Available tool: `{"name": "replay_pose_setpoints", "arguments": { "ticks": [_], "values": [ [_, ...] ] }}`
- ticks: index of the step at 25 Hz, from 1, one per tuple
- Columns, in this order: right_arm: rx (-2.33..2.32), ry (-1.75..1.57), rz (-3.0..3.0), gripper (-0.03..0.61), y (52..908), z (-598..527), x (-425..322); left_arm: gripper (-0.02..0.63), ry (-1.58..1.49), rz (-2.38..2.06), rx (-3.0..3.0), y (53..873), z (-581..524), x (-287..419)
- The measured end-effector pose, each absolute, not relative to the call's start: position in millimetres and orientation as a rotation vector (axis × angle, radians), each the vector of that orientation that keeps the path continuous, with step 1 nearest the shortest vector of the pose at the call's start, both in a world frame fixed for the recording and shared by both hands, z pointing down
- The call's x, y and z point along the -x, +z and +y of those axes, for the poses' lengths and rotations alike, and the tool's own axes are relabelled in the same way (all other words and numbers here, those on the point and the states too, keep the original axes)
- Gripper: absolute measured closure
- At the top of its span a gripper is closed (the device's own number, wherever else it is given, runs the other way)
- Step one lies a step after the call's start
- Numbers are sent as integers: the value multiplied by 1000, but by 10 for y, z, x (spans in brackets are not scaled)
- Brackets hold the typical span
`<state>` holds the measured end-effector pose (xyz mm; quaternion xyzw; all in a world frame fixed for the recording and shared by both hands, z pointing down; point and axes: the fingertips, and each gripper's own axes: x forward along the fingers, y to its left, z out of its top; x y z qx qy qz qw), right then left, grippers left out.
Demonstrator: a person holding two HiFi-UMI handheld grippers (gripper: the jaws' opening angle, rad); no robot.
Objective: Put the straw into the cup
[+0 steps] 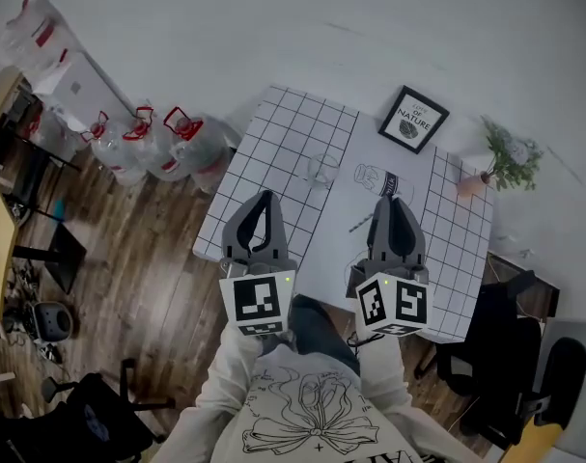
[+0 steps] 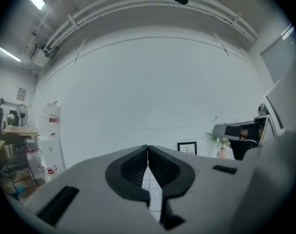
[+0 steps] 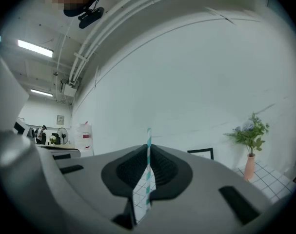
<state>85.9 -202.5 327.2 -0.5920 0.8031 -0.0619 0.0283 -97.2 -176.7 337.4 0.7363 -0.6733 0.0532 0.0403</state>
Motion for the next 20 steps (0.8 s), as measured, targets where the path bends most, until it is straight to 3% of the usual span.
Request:
{"name": "replay_pose_setpoints", "arguments": {
  "ticks": [20],
  "values": [
    [1614, -358, 2614, 563, 3830, -3594, -465, 609, 309, -2068, -2073, 4057, -2986, 1030]
  ]
}}
